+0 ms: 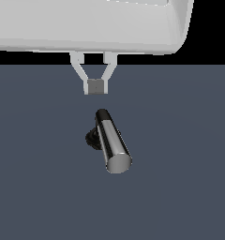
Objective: Turn on the faucet by rotating a designated handle.
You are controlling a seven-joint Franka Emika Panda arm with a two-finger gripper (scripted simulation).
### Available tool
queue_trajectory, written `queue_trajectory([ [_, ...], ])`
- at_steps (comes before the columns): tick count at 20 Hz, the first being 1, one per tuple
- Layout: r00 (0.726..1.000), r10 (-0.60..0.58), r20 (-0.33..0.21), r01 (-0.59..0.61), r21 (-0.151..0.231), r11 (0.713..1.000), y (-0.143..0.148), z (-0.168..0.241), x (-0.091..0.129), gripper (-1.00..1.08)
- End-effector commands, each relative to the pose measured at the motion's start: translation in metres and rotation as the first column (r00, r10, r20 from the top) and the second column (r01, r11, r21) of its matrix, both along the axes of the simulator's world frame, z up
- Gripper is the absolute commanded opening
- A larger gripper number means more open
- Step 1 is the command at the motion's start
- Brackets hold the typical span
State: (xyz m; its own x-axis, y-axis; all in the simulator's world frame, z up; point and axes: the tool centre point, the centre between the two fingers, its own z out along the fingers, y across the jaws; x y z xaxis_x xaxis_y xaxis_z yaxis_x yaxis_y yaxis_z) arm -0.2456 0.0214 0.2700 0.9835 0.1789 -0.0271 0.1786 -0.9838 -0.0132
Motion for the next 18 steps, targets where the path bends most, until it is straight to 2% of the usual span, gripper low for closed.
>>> queue_trajectory([
  [1, 1.0, 0.015, 0.004, -0.015, -0.001, 1.0, 0.002, -0.017, 0.002, -1.0],
  [18, 0.995, 0.102, 0.021, -0.102, -0.005, 0.995, 0.012, -0.12, 0.017, -1.0],
])
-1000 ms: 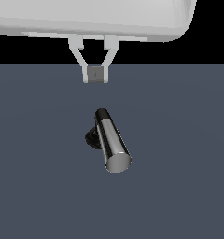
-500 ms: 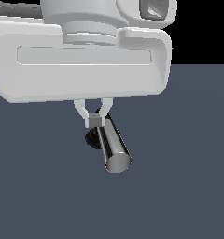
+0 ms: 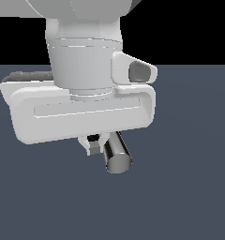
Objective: Turn on the faucet by rotating a designated handle.
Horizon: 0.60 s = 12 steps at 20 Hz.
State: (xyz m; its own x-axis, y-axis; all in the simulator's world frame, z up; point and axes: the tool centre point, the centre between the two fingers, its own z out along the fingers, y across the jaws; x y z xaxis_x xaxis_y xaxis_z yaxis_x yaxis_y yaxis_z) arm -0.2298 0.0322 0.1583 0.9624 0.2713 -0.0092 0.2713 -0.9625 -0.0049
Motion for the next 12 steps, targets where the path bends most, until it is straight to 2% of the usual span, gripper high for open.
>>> queue_trajectory([
  [1, 1.0, 0.011, 0.003, -0.011, 0.0, 1.0, 0.001, -0.013, 0.002, -1.0],
  [12, 0.999, 0.041, 0.009, -0.041, -0.002, 0.999, 0.005, -0.049, 0.01, -1.0],
])
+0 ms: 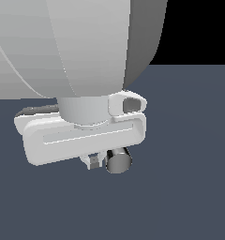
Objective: Turn on the faucet by rotating a designated handle.
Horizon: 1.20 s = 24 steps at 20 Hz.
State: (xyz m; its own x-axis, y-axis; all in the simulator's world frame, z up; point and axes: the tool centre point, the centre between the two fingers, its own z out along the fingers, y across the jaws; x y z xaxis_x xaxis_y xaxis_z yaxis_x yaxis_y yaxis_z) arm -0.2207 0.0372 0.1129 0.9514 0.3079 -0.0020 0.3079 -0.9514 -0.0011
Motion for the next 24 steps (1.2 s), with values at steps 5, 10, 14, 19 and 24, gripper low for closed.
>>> queue_trajectory([
  [5, 1.0, 0.007, 0.002, -0.007, 0.0, 1.0, 0.001, -0.008, 0.002, -1.0],
  [10, 1.0, 0.007, 0.002, -0.007, 0.0, 1.0, 0.001, -0.008, 0.002, -1.0],
  [14, 1.0, 0.007, 0.002, -0.007, 0.0, 1.0, -0.015, -0.008, 0.009, -1.0],
  [19, 1.0, 0.007, 0.002, -0.007, 0.0, 1.0, -0.035, -0.008, 0.017, -1.0],
  [24, 1.0, 0.007, 0.002, -0.007, 0.0, 1.0, -0.055, -0.008, 0.025, -1.0],
])
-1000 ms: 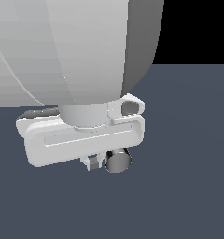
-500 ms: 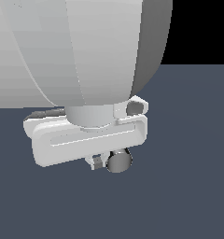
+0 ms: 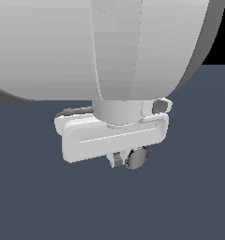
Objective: Turn on the faucet by rotating a designated handle.
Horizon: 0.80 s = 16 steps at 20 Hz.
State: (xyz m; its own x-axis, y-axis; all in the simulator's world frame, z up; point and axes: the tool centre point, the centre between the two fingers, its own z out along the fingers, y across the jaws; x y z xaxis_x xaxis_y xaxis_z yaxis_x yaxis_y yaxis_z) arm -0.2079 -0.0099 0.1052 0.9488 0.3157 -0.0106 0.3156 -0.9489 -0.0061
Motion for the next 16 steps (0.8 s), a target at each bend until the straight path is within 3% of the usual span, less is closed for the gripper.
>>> queue_trajectory([
  [1, 1.0, -0.001, 0.012, 0.001, -0.003, 1.0, -0.012, 0.0, 0.014, -1.0],
  [16, 1.0, -0.001, 0.012, 0.001, -0.003, 1.0, -0.069, 0.0, 0.038, -1.0],
])
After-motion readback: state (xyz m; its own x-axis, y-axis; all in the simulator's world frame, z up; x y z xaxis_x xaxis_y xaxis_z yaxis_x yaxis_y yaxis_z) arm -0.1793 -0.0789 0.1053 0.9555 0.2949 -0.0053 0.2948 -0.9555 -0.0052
